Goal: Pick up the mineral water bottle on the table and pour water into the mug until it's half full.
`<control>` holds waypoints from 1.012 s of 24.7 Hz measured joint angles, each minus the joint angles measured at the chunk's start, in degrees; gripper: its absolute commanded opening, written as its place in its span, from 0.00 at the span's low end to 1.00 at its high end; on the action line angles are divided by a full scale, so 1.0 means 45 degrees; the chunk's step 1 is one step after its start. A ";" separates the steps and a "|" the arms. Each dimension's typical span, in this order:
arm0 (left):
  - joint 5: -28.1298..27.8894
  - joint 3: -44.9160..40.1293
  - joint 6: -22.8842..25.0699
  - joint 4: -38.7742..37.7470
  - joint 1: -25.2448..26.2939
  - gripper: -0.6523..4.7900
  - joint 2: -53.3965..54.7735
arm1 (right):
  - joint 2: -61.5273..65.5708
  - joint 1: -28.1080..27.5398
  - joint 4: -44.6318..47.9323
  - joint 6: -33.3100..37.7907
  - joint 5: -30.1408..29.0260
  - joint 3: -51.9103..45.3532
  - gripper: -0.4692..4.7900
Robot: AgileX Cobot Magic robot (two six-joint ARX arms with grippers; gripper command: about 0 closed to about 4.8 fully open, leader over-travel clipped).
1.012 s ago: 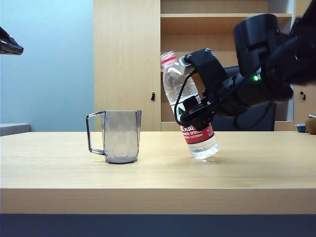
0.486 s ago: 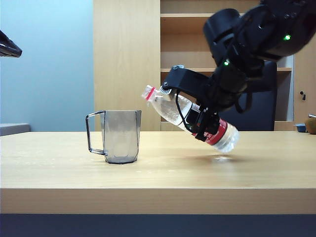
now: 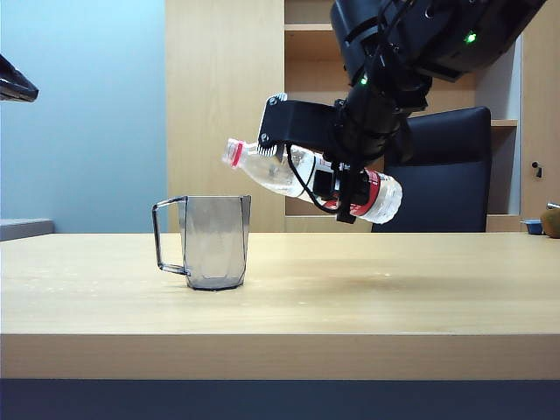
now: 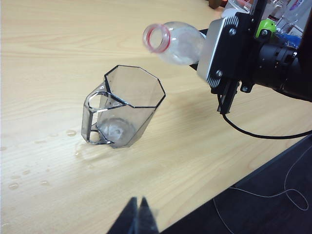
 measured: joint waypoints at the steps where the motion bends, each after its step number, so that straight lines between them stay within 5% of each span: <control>1: 0.0005 0.0000 0.0000 0.0005 0.0000 0.12 0.0000 | 0.0000 0.0121 -0.0044 -0.0753 0.0287 -0.0005 0.55; 11: 0.0005 -0.0005 0.0000 0.0000 0.0000 0.12 0.0000 | 0.0000 0.0437 0.0568 -0.3886 0.1817 -0.0005 0.55; 25: 0.0005 -0.0005 0.0000 0.0000 0.0000 0.12 0.0000 | 0.0000 0.0811 0.1603 -0.5960 0.2336 0.0073 0.55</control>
